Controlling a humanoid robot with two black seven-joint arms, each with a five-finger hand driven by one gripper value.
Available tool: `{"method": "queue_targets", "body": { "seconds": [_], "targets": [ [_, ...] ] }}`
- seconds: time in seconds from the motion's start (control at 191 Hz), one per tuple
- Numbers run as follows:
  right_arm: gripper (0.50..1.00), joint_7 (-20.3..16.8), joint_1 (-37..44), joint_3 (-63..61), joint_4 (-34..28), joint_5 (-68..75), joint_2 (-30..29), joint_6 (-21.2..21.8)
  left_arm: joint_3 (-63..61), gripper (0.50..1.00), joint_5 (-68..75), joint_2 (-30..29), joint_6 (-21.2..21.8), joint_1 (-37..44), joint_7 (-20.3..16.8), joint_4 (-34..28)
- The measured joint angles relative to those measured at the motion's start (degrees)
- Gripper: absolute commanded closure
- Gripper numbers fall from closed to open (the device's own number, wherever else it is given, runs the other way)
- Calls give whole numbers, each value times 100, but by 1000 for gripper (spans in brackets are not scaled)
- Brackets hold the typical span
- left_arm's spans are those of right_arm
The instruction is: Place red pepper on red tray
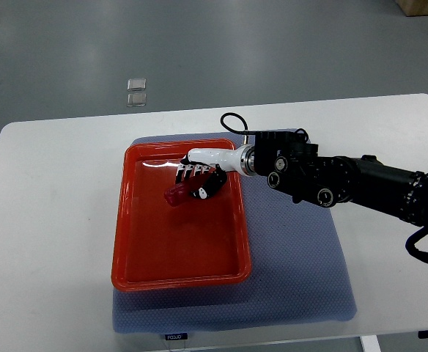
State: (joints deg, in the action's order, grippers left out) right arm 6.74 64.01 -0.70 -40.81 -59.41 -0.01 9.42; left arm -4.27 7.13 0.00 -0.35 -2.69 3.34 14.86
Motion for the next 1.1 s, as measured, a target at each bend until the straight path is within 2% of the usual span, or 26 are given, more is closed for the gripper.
{"method": "queue_targets", "body": {
  "seconds": [0.047, 0.063, 0.089, 0.115, 0.126, 0.131, 0.162, 0.23, 0.267, 0.351, 0.607, 0.791, 0.927, 1.099],
  "targets": [
    [987, 2, -33, 0, 0, 0, 0, 0, -2, 500, 0, 0, 0, 0, 0, 0],
    [934, 2, -40, 0, 0, 0, 0, 0, -2, 500, 0, 0, 0, 0, 0, 0],
    [891, 2, -49, 0, 0, 1, 0, 0, -3, 500, 0, 0, 0, -1, 2, 0],
    [816, 2, -57, 0, -1, 11, 0, 1, -3, 500, 0, 0, 0, -1, 3, 0],
    [816, 2, -59, -1, -2, 16, 0, 2, -3, 500, 0, 0, 0, -1, 3, 0],
    [791, 2, -60, -1, -2, 19, 0, 3, -3, 500, 0, 0, 0, -1, 3, 0],
    [744, 2, -66, -4, -3, 39, 0, 11, -3, 500, 0, 0, 0, -2, 4, 0],
    [691, 11, -70, -22, -5, 70, 0, 24, -4, 500, 0, 0, 0, -2, 4, 0],
    [644, 17, -72, -34, -8, 81, 0, 25, -4, 500, 0, 0, 0, -2, 5, 0],
    [603, 26, -72, -63, -13, 94, 0, 32, -4, 500, 0, 0, 0, -2, 5, 0],
    [591, 47, -39, -307, -50, 215, 0, 36, 2, 500, 0, 0, 0, 2, 5, 0],
    [591, 201, -137, -1804, -43, 1046, 52, -8, 6, 500, 0, 0, 0, 2, 5, -1],
    [591, 491, -898, -3418, 0, 1962, 172, -14, 6, 500, 0, 0, 0, 3, 5, -1],
    [587, 561, -2227, -5274, 171, 3800, 118, -8, -2, 500, -1, 0, 1, 2, 5, 10]
  ]
}}
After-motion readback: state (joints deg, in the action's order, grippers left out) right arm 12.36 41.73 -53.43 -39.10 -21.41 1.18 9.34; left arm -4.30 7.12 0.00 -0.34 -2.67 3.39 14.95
